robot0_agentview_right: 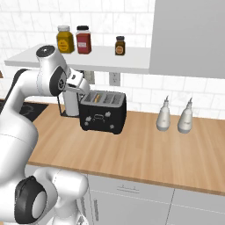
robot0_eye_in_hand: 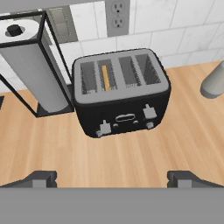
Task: Start the toaster. Once the lever pops up, take the bread to the plate on the dining counter.
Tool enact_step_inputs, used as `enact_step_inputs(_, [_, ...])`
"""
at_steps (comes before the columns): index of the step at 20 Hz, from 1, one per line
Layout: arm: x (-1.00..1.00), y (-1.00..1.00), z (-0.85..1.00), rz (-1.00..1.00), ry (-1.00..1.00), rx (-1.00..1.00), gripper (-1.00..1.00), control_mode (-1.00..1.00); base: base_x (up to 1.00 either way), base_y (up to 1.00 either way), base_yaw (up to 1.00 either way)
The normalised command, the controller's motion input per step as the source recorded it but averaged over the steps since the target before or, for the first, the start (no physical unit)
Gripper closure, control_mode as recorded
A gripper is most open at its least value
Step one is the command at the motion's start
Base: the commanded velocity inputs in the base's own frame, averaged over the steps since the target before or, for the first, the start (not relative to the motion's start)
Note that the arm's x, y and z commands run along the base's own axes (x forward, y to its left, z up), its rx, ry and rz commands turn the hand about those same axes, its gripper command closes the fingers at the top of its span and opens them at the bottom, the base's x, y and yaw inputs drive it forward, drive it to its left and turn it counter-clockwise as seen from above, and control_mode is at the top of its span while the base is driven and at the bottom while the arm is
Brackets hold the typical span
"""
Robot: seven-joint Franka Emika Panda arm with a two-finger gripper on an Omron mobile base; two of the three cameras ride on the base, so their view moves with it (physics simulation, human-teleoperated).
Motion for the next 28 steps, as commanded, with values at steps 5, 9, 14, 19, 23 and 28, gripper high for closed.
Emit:
enact_step_inputs(5, [0.0, 0.0, 0.0, 0.0, 0.0, 0.0, -1.0, -1.0, 0.0, 0.0, 0.0])
enact_step_inputs(9, [0.0, 0.0, 0.0, 0.0, 0.0, 0.0, -1.0, -1.0, 0.0, 0.0, 0.0])
enact_step_inputs(14, [0.0, 0.0, 0.0, 0.0, 0.0, 0.0, -1.0, -1.0, 0.0, 0.0, 0.0])
enact_step_inputs(19, [0.0, 0.0, 0.0, 0.0, 0.0, 0.0, -1.0, -1.0, 0.0, 0.0, 0.0])
enact_step_inputs(23, [0.0, 0.0, 0.0, 0.0, 0.0, 0.0, -1.0, -1.0, 0.0, 0.0, 0.0])
enact_step_inputs(28, [0.0, 0.0, 0.0, 0.0, 0.0, 0.0, -1.0, -1.0, 0.0, 0.0, 0.0])
